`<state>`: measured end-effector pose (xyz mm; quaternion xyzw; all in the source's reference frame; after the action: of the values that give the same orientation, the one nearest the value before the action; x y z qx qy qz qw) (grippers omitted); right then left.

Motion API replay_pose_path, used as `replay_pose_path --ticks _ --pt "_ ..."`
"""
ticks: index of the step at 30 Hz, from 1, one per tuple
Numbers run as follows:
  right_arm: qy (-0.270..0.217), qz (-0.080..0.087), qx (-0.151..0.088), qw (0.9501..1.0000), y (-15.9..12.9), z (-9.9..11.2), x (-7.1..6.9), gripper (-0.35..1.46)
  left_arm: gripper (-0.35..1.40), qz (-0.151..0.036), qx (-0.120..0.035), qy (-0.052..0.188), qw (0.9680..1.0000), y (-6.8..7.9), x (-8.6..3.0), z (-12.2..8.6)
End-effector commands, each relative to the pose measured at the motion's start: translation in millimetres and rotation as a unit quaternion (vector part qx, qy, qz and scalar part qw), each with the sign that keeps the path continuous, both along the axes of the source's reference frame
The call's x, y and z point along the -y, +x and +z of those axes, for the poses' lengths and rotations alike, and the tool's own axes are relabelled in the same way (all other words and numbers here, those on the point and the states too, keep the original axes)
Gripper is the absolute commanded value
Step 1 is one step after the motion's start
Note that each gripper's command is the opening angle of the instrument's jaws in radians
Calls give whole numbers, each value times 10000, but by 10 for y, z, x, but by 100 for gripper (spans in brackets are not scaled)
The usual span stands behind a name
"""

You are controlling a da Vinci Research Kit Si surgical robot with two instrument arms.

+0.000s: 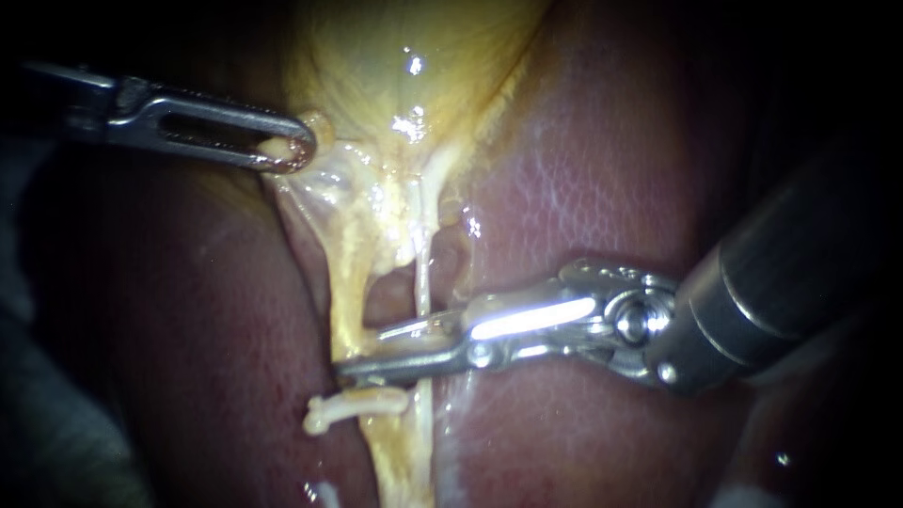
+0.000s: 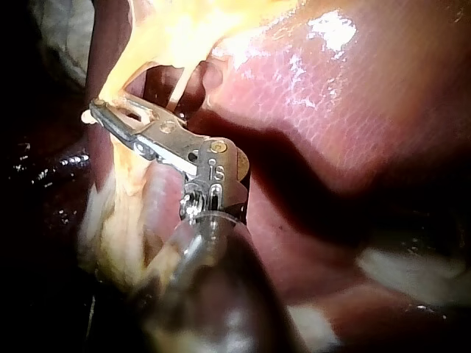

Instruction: Clipping second clip left tube

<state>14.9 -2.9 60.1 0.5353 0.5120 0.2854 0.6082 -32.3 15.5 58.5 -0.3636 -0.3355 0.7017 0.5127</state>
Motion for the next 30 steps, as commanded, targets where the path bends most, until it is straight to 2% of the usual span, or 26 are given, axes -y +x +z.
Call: replay_pose_path --ticks 1,5,9,21,30 --pt "-1 1 2 10000 0 0 0 0 -35 0 -1 1 10000 0 0 0" --pt "-1 3 3 10000 0 0 0 12 -35 0 -1 1 10000 0 0 0" --pt "8 21 -18 10000 3 1 -1 34 -35 0 -1 1 10000 0 0 0" --pt "-17 26 -8 10000 8 9 2 42 -35 0 0 1 10000 0 0 0" --pt "-120 85 51 9999 6 44 11 44 -35 0 0 1 10000 0 0 0"
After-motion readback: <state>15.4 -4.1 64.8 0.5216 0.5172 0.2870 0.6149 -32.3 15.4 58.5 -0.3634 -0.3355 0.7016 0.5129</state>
